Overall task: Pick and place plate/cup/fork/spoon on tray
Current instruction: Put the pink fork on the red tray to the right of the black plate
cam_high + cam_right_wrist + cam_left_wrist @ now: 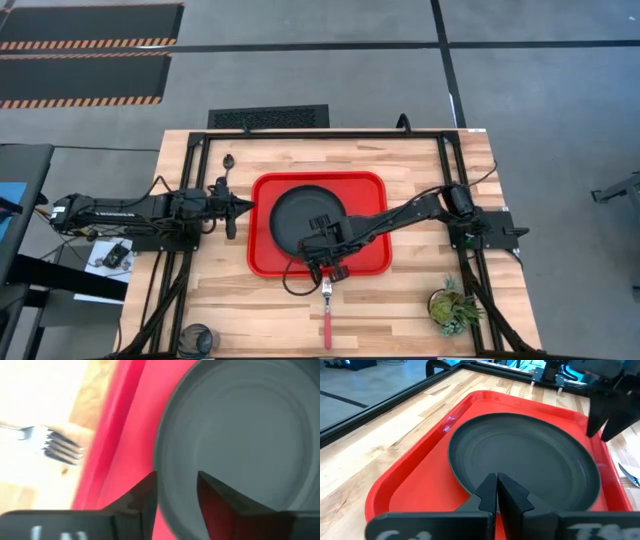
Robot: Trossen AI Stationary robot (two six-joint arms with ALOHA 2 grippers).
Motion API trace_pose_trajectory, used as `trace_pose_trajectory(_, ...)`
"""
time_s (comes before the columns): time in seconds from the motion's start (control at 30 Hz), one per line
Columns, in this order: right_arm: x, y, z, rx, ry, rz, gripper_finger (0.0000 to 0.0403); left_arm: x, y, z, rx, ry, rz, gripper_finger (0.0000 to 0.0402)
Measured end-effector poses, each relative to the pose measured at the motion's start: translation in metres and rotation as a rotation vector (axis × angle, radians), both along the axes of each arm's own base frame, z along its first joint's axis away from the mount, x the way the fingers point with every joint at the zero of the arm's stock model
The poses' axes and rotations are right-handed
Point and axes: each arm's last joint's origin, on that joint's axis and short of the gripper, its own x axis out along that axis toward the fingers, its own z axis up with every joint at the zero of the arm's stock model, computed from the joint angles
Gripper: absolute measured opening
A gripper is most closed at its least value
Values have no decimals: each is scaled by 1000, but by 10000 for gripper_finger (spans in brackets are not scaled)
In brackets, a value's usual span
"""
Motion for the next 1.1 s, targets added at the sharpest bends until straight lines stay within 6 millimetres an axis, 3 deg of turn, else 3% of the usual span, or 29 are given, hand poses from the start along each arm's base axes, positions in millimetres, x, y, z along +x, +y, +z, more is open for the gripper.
trace_pose_trajectory(0.23, -19, 9, -4, 144, 48, -30, 52, -1, 0, -1, -3, 18, -7, 0)
trace_pose_trajectory(0.47, -52, 26, -13, 232, -48, -105, 12, -1, 0, -2, -4, 23, -15, 0)
trace_pose_trajectory(0.7, -69, 53, -13, 353, -135, -88, 20, -1, 0, -2, 14, 24, -21, 0)
trace_pose_trajectory(0.83, -55, 67, -16, 341, -144, -27, 41, -1, 0, -2, 25, 28, -26, 0)
trace_pose_trajectory(1.1, -27, 98, -21, 206, -24, 300, 110, -2, 0, -4, 55, 61, -39, 0)
